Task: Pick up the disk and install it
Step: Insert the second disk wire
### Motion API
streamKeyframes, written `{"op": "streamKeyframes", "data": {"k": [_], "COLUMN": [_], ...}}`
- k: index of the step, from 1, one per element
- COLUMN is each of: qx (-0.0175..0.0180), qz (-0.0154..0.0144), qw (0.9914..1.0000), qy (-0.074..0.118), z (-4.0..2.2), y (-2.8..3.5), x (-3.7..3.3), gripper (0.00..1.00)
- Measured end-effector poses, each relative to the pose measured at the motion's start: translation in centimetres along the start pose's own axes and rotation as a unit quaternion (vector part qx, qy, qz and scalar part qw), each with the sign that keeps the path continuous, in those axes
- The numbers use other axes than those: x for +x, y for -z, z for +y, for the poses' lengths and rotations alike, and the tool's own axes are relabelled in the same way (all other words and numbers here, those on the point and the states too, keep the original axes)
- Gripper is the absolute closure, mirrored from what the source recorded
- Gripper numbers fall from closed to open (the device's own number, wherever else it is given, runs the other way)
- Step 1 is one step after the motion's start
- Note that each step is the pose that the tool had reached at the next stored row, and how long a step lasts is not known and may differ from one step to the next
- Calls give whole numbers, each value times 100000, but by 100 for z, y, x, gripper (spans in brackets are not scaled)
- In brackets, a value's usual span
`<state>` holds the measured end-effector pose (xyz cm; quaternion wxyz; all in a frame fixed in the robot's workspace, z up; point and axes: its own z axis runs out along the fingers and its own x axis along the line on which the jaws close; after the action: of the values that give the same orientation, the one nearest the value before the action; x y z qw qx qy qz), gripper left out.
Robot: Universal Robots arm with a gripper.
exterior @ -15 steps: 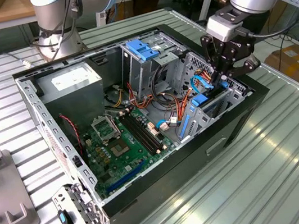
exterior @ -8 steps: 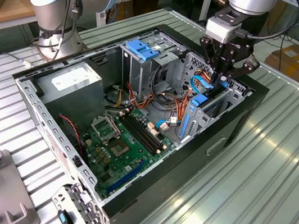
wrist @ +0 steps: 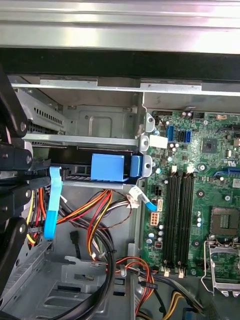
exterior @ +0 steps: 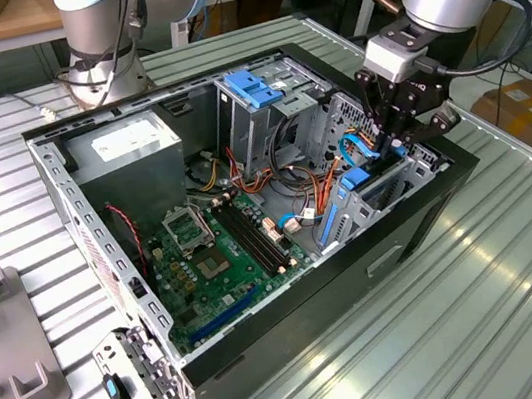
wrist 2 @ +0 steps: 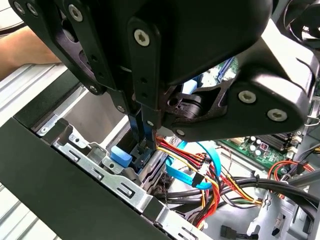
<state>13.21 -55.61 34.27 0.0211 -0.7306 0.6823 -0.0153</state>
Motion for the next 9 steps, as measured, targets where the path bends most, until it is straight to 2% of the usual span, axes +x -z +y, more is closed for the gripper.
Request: {"op": "streamKeyframes", "data": {"k": [9], "qx": [-3], "qz": [8], "qw": [100000], "qy": [4], "z": [0], "y": [-1], "x": [0], "gripper": [82]}}
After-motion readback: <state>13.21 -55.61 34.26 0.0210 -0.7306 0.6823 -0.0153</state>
